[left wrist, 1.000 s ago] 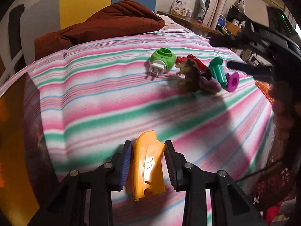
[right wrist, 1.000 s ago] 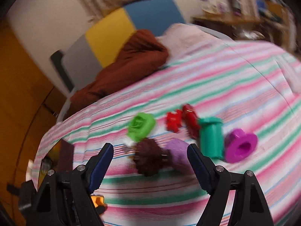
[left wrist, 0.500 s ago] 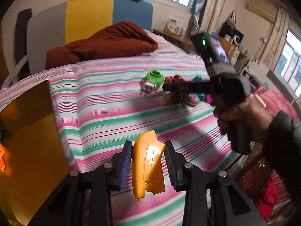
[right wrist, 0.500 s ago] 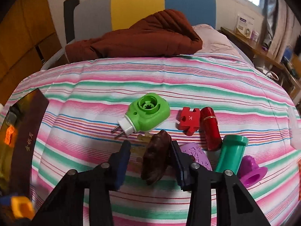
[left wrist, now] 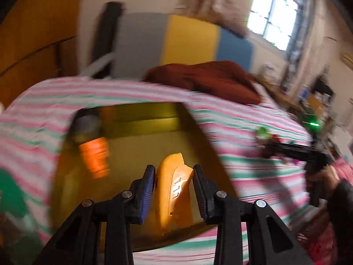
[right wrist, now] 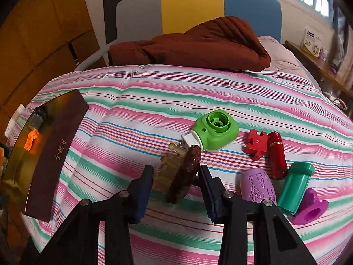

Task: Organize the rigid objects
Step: 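Place the yellow piece in the tray with the left tool while the right tool grasps the brown brush, then carry the dark brown brush into the tray and open the right tool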

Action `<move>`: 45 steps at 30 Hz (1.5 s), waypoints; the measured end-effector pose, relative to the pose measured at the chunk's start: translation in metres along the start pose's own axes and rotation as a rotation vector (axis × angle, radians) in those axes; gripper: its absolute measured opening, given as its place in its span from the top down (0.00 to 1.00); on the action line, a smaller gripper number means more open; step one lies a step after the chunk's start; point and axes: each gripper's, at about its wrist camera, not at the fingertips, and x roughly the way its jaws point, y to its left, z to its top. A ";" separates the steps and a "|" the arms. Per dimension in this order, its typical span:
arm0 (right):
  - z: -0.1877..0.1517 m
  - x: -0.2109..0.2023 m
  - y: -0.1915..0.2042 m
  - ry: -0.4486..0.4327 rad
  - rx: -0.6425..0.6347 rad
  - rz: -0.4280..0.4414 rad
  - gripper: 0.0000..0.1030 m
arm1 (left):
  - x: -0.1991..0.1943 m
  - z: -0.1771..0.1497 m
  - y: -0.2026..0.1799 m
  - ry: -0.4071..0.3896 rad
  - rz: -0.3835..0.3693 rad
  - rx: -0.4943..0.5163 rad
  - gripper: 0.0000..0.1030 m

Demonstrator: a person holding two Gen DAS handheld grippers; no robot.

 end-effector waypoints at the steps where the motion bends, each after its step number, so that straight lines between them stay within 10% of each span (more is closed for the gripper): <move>1: 0.000 0.000 0.001 0.001 -0.001 -0.001 0.59 | 0.001 -0.003 0.016 0.008 0.043 -0.020 0.66; 6: -0.001 0.001 0.004 0.003 -0.012 -0.010 0.59 | 0.015 -0.008 0.070 0.051 0.181 -0.072 0.66; 20: 0.000 0.004 0.005 -0.001 -0.025 -0.017 0.59 | 0.065 -0.003 0.093 0.098 0.264 -0.058 0.63; 36: 0.000 -0.009 0.003 -0.033 0.013 -0.069 0.59 | -0.022 -0.004 0.076 -0.072 0.274 -0.124 0.57; 45: 0.005 -0.045 0.065 -0.104 -0.027 0.059 0.59 | -0.036 -0.007 0.069 -0.073 0.271 -0.105 0.57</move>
